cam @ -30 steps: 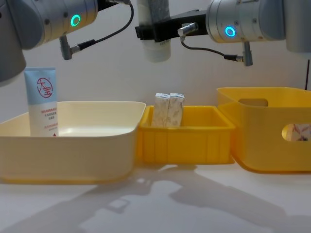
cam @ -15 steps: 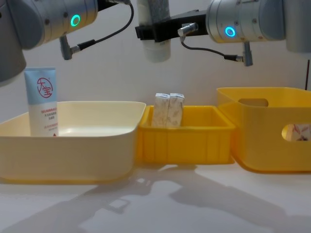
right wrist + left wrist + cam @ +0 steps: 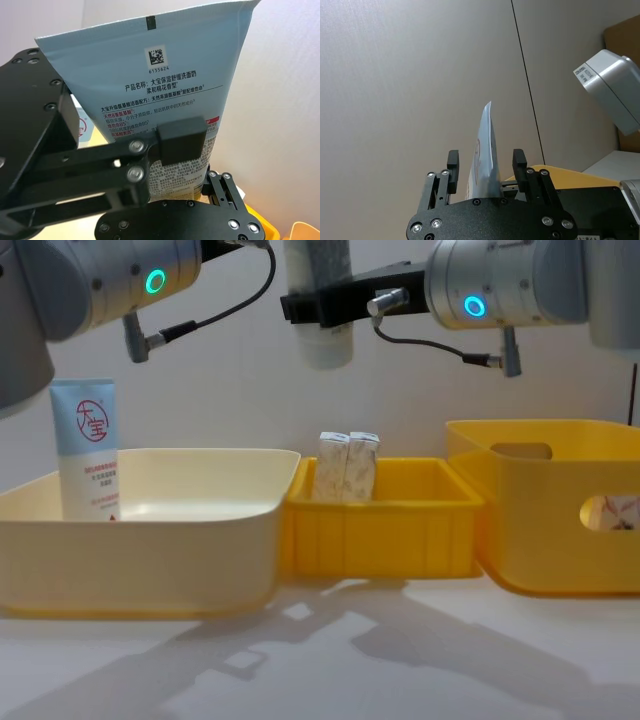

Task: Bimanual collaborative sorting of washing and personal care products

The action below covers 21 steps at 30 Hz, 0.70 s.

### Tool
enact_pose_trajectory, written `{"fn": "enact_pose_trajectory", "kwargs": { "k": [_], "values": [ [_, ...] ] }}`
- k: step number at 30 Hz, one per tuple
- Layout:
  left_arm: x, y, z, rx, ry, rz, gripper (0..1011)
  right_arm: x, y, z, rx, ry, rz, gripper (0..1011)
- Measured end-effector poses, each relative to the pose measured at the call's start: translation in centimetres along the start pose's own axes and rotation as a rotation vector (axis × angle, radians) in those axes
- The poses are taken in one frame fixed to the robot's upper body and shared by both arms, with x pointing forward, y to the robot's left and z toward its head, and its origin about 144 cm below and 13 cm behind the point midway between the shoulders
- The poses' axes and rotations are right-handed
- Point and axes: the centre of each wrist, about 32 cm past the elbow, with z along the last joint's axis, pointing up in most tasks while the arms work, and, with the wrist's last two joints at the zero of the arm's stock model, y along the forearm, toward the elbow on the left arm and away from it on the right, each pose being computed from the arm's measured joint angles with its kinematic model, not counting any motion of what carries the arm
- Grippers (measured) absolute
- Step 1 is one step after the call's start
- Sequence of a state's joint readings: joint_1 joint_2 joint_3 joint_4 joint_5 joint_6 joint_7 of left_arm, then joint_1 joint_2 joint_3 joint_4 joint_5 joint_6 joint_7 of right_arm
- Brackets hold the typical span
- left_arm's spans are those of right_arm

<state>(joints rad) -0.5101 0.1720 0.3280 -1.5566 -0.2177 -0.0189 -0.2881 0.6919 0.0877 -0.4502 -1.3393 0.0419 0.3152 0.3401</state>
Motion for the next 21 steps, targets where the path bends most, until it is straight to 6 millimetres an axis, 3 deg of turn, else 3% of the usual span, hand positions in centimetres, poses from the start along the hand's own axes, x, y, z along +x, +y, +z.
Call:
{"fn": "enact_pose_trajectory", "kwargs": {
  "k": [7,12,21],
  "values": [
    [0.0,0.0,0.0,0.000,0.000,0.000,857,0.2,-0.3,0.0,0.003,0.005,-0.049,557],
    [0.0,0.0,0.0,0.000,0.000,0.000,981,0.5,-0.7,0.0,0.009,0.018,-0.109,557],
    [0.0,0.0,0.0,0.001,0.000,0.000,1000,1.1,-1.7,-0.1,0.012,0.044,-0.227,557]
  ]
}}
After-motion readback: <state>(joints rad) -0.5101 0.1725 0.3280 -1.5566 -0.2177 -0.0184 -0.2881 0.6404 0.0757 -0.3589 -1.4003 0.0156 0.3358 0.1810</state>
